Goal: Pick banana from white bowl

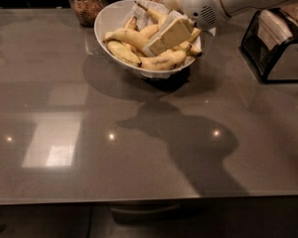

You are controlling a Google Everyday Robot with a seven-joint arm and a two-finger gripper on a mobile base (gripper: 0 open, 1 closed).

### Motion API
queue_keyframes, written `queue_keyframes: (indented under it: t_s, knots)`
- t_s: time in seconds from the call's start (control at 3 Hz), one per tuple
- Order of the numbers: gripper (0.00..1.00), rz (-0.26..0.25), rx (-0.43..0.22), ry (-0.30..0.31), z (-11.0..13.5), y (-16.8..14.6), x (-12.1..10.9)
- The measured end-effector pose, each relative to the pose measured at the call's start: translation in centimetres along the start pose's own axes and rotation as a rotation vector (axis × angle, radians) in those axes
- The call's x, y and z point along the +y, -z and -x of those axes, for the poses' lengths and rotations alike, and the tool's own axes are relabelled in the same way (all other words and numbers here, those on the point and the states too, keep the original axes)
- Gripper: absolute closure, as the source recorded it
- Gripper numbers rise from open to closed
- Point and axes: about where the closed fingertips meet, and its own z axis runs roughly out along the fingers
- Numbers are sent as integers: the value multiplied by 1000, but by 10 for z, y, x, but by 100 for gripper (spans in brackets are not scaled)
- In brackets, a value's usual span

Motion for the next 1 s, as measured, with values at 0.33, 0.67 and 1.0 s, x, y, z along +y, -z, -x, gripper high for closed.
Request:
queue_keyframes:
  t_s: [0.33,0.67,1.0]
  knots:
    - [32,31,-9,-13,-2,-24,-9]
    - [28,55,-6,-22,-7,-44,-17]
    - [25,73,6,-24,-11,-61,-27]
